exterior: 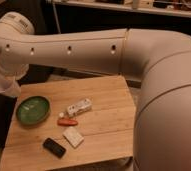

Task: Place the ceramic cup in the ceramic bowl

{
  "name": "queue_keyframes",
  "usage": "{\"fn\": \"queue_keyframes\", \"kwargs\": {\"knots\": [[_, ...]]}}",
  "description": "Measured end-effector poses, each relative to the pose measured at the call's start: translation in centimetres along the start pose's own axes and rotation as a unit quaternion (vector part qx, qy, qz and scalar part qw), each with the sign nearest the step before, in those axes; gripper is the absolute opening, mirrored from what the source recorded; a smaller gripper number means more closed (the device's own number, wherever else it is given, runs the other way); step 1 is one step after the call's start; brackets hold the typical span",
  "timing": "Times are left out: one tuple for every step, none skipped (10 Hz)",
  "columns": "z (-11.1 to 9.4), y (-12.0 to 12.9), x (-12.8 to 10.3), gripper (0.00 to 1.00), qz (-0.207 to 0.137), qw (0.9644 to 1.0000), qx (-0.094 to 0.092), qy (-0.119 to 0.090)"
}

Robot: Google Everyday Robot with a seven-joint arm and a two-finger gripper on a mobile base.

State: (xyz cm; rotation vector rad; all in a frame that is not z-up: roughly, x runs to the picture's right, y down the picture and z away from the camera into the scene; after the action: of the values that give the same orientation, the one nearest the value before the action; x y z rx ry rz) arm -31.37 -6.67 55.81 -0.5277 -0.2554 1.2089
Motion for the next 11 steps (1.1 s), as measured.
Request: {"fn": "queue_keyframes", "kwargs": {"knots": [[0.0,-0.9,0.1,0.00,0.013,0.9999,0.005,0.005],[0.4,-1.8,0.4,0.00,0.027,0.9995,0.006,0.013],[1.5,-3.5,1.1,0.00,0.046,0.9986,0.009,0.022],[2.7,-5.2,1.8,0.00,0.062,0.9976,0.011,0.028],[4.2,-7.1,2.6,0.00,0.079,0.9962,0.011,0.034],[5.4,-8.7,3.1,0.00,0.094,0.9947,0.009,0.039],[6.5,-10.5,3.5,0.00,0.104,0.9936,0.003,0.044],[7.3,-11.2,3.5,0.00,0.107,0.9931,-0.009,0.048],[7.7,-11.2,3.2,0.00,0.105,0.9931,-0.018,0.050],[8.1,-10.8,2.8,0.00,0.100,0.9933,-0.027,0.052],[8.5,-10.5,2.5,0.00,0.095,0.9934,-0.035,0.055]]}}
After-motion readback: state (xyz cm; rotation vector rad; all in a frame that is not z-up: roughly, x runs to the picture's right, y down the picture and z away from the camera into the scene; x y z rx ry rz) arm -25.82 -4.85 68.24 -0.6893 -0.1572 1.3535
